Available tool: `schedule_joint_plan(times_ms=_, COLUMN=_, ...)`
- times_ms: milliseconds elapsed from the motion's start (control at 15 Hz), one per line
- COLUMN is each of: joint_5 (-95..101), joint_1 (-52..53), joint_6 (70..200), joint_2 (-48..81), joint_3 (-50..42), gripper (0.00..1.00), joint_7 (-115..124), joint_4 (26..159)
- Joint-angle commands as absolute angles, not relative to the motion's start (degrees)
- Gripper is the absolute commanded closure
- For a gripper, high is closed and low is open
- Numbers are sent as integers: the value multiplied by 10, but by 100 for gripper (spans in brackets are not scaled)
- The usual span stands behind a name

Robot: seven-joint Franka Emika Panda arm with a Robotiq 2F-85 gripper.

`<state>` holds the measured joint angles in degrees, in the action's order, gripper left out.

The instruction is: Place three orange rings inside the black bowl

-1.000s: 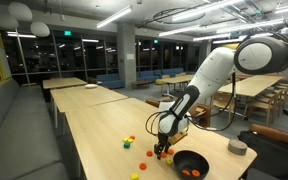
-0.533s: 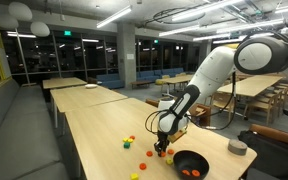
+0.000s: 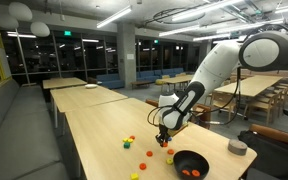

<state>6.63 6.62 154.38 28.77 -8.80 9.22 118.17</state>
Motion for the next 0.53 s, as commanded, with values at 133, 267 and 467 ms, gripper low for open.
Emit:
schedule_joint_plan(times_ms=133, joint_5=165, joint_1=123, joint_6=1490, joint_2=181, joint_3=-151, gripper=76, joint_7=219, joint_4=1247)
schedule_joint_plan(times_ms=267, joint_5=191, joint_1=120, joint_6=1445, joint_2=146, joint_3=-145, gripper=76, joint_7=243, joint_4=1269)
schedule_joint_plan(times_ms=467, joint_5=185, joint_1=100, joint_6=1360, joint_2=97, joint_3=-112, gripper=76, joint_7=243, joint_4=1300)
